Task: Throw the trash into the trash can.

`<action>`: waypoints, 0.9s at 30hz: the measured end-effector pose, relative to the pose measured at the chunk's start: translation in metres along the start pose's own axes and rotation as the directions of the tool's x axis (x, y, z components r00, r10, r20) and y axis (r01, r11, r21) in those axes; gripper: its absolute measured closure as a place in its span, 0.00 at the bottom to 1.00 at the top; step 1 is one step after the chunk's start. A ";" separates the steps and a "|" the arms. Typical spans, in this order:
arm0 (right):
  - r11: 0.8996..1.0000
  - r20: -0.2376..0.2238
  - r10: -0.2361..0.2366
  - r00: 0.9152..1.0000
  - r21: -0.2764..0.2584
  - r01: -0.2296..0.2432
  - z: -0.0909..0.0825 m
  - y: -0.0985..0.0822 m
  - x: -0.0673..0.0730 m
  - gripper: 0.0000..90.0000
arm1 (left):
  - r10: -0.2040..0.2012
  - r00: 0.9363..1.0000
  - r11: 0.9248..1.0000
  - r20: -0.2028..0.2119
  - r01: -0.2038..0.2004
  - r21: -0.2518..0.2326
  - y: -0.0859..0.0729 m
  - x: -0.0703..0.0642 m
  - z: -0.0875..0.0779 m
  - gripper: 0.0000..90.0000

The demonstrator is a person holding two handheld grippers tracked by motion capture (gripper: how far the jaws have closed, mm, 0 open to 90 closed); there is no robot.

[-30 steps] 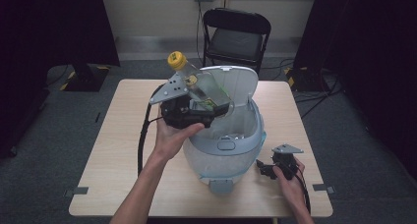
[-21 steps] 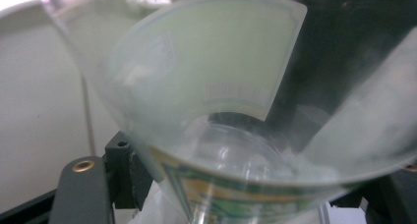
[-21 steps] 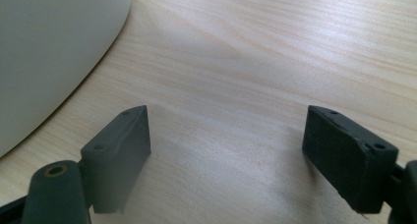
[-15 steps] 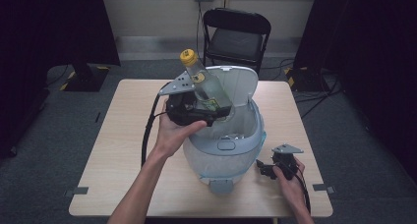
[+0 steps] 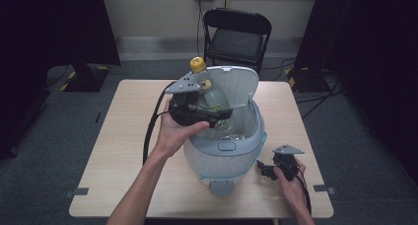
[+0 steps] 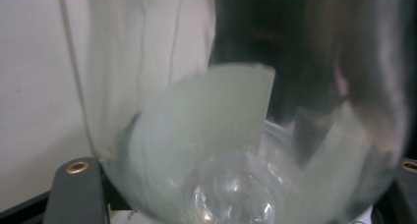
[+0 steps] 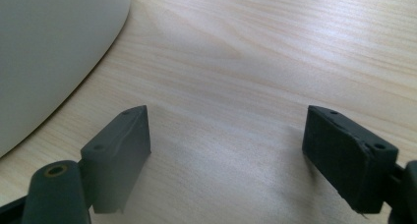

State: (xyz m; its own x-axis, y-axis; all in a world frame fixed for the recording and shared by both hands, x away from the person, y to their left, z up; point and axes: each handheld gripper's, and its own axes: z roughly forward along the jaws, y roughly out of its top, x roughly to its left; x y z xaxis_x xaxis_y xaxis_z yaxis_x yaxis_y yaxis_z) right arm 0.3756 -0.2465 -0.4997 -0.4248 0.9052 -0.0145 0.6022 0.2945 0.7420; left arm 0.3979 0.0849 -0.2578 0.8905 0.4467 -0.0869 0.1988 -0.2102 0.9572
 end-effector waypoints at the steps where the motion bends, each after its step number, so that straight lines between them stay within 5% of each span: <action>1: 1.000 0.000 0.000 1.000 0.000 0.000 0.000 0.000 0.000 0.19 | 0.002 1.000 1.000 -0.002 -0.002 0.006 0.000 0.000 0.001 0.28; 5: 1.000 0.000 0.001 1.000 0.000 -0.001 0.000 0.000 0.000 0.19 | 0.010 1.000 1.000 -0.003 -0.010 -0.001 -0.002 0.002 0.002 0.29; 9: 1.000 0.000 0.001 1.000 0.000 -0.001 0.000 0.000 0.000 0.19 | 0.038 0.999 0.996 -0.011 -0.037 0.080 -0.004 0.000 0.010 0.31; 11: 1.000 0.000 0.001 1.000 0.000 -0.001 0.000 0.000 0.000 0.19 | 0.026 0.999 0.999 0.022 -0.026 -0.027 -0.002 0.000 0.001 0.42; 12: 1.000 0.000 0.001 1.000 0.000 -0.001 0.000 0.000 0.000 0.19 | 0.023 0.999 0.999 0.023 -0.022 -0.042 0.001 0.000 -0.003 0.37; 17: 1.000 -0.002 0.001 1.000 0.001 -0.001 0.000 0.000 0.000 0.18 | 0.050 0.999 0.999 -0.016 -0.050 -0.019 0.001 -0.001 -0.006 0.37; 27: 1.000 0.000 0.001 1.000 0.002 -0.001 0.000 0.000 0.000 0.18 | 0.015 1.000 0.999 -0.009 -0.015 -0.049 -0.004 0.007 -0.015 0.38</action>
State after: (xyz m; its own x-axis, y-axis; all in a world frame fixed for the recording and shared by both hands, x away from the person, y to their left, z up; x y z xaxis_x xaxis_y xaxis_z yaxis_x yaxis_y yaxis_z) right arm 0.3755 -0.2463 -0.4997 -0.4245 0.9053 -0.0140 0.6039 0.2946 0.7406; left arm 0.3967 0.1022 -0.2584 0.8896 0.4514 -0.0700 0.1648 -0.1744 0.9708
